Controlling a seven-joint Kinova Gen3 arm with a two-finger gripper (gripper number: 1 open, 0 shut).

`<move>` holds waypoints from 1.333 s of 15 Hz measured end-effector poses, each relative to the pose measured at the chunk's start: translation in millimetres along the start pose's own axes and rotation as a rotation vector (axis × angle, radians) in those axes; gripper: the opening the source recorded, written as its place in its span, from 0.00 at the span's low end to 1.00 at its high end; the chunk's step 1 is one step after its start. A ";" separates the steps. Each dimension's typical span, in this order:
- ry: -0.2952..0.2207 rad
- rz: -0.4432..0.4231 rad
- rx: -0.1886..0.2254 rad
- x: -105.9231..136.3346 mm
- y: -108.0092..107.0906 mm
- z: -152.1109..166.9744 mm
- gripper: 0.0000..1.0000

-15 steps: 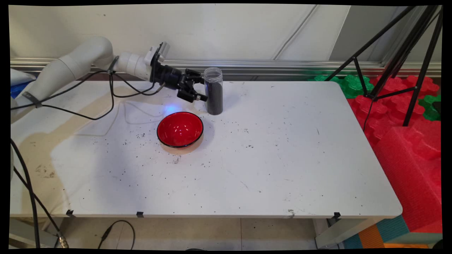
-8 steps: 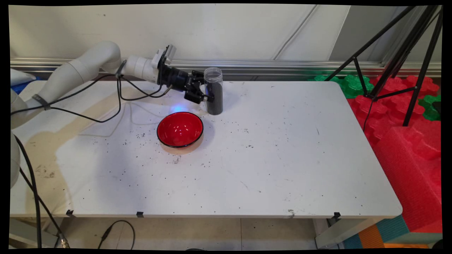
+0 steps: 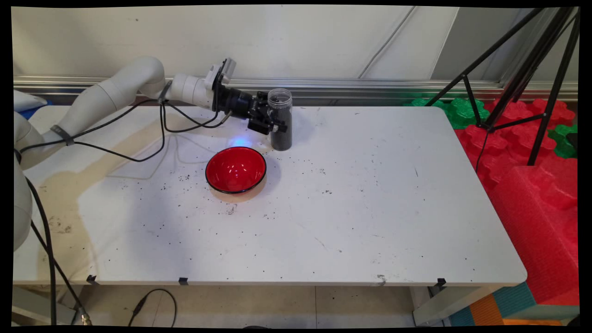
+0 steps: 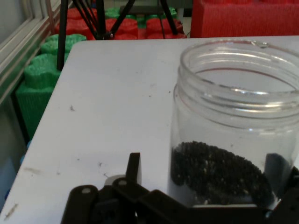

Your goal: Pick up the black seasoning powder from the table, then pour the black seasoning powder in the red bowl

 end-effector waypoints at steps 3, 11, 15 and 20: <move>0.009 0.000 0.001 0.5 -0.8 2.6 1.00; 0.028 0.000 -0.001 2.2 -2.0 6.4 1.00; 0.036 0.000 -0.004 2.8 -2.0 7.3 0.00; 0.036 0.004 -0.001 3.2 -3.3 6.2 0.00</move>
